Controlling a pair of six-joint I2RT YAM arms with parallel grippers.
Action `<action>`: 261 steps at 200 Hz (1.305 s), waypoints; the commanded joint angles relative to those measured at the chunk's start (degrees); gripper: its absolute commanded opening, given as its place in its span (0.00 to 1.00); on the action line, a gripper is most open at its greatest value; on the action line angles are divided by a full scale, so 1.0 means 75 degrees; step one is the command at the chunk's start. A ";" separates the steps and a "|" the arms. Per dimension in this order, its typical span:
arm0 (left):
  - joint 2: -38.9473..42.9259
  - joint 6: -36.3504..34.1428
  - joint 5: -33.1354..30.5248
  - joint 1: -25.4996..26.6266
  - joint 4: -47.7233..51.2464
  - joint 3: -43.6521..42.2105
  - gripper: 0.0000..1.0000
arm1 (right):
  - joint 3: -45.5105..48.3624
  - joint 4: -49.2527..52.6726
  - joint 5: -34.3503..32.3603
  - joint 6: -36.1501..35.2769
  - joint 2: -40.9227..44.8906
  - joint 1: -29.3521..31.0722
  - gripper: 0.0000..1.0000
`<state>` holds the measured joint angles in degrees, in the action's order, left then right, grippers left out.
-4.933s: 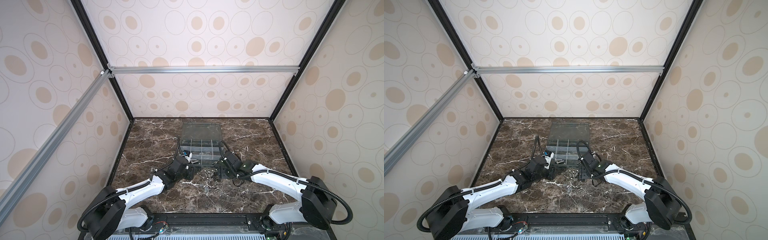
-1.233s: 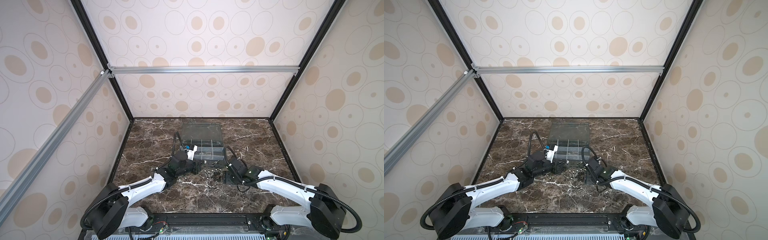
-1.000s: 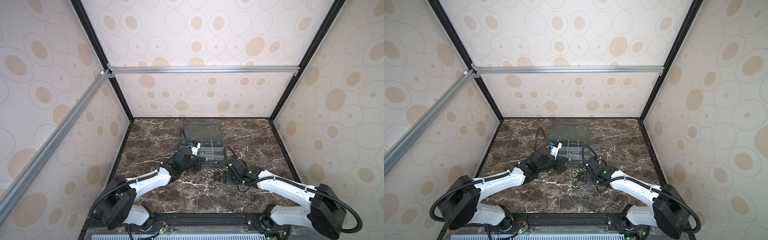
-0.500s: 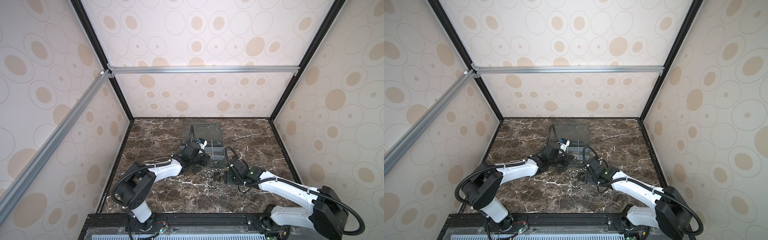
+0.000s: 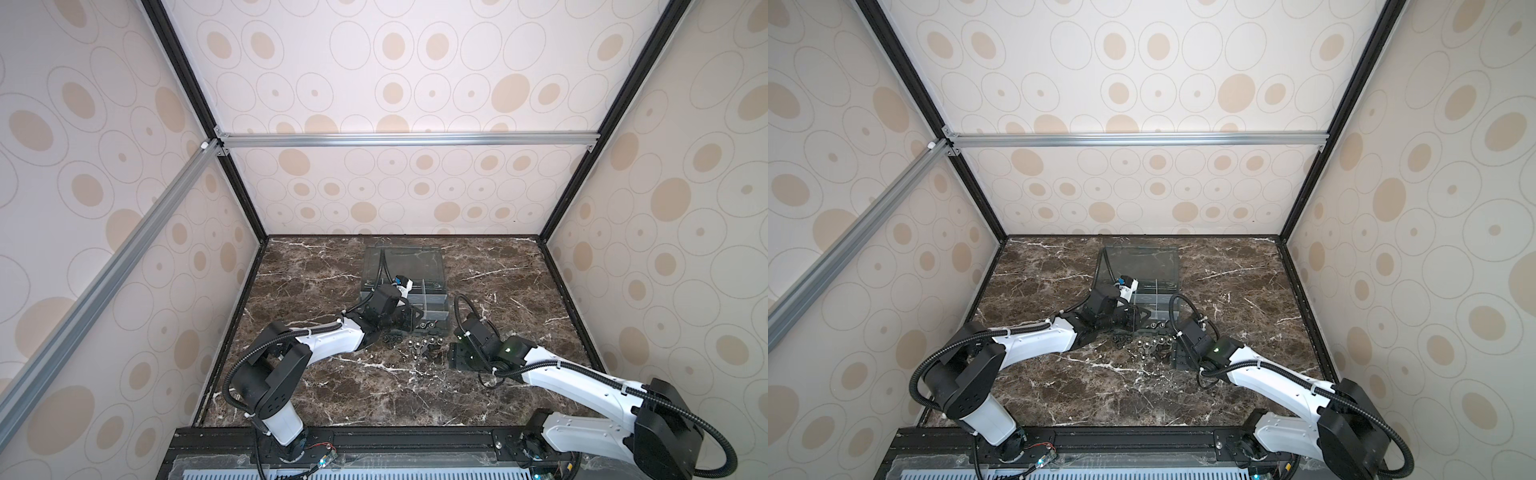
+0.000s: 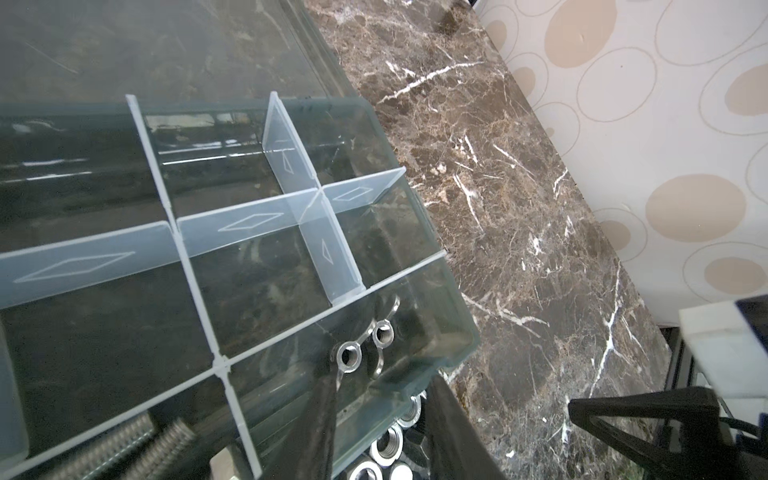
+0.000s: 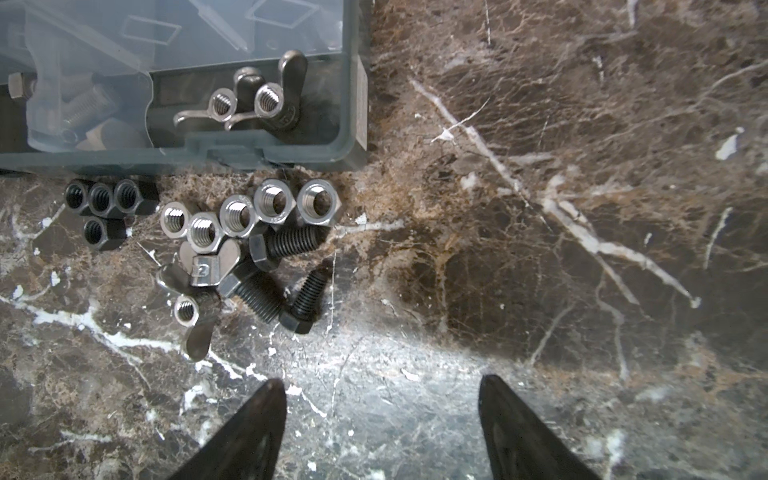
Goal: Sort the screws and nuts into containers
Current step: 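Carry the wing nut over the front compartment and open the left gripper, then withdraw the left gripper while the right gripper moves over the pile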
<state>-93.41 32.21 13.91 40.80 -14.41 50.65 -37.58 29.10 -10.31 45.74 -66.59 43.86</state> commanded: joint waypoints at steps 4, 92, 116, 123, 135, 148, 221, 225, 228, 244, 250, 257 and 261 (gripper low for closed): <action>0.0638 0.0133 -0.0356 -0.0059 -0.0074 -0.0275 0.38 | -0.0153 0.0192 -0.0118 -0.0151 0.0026 0.0001 0.77; 0.1916 0.0206 -0.0913 -0.0058 0.0231 -0.1101 0.40 | -0.0277 -0.0082 0.0098 -0.0177 -0.0339 0.0010 0.76; 0.2243 0.0253 -0.1101 -0.0053 0.0240 -0.1323 0.41 | -0.0395 -0.0089 0.0157 -0.0261 -0.0459 0.0011 0.76; 0.2330 0.0263 -0.1144 -0.0057 0.0266 -0.1385 0.41 | -0.0425 -0.0094 0.0178 -0.0282 -0.0495 0.0002 0.76; 0.2462 0.0283 -0.1218 -0.0051 0.0296 -0.1466 0.41 | -0.0482 -0.0127 0.0225 -0.0305 -0.0576 0.0007 0.76; 0.2610 0.0298 -0.1314 -0.0049 0.0371 -0.1562 0.41 | -0.0521 -0.0183 0.0271 -0.0313 -0.0666 0.0028 0.76; 0.3390 0.0381 -0.1789 -0.0061 0.0568 -0.2091 0.43 | -0.0854 -0.0374 0.0470 -0.0436 -0.1186 0.0245 0.76; 0.3421 0.0382 -0.1806 -0.0062 0.0582 -0.2115 0.43 | -0.0874 -0.0386 0.0472 -0.0469 -0.1210 0.0277 0.76; 0.3444 0.0390 -0.1827 -0.0067 0.0584 -0.2132 0.43 | -0.0888 -0.0390 0.0472 -0.0471 -0.1220 0.0280 0.76; 0.3562 0.0393 -0.1877 -0.0061 0.0598 -0.2244 0.43 | -0.0948 -0.0390 0.0489 -0.0526 -0.1302 0.0357 0.76; 0.3591 0.0393 -0.1900 -0.0073 0.0603 -0.2280 0.43 | -0.0974 -0.0391 0.0484 -0.0532 -0.1333 0.0368 0.76; 0.3626 0.0402 -0.1919 -0.0080 0.0609 -0.2311 0.43 | -0.0989 -0.0389 0.0495 -0.0543 -0.1361 0.0385 0.76; 0.3641 0.0404 -0.1926 -0.0073 0.0619 -0.2332 0.43 | -0.0989 -0.0398 0.0495 -0.0552 -0.1372 0.0401 0.76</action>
<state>-67.55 34.28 1.30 40.73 -10.98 33.74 -43.42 26.09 -6.90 42.22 -75.92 46.00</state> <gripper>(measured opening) 0.433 0.764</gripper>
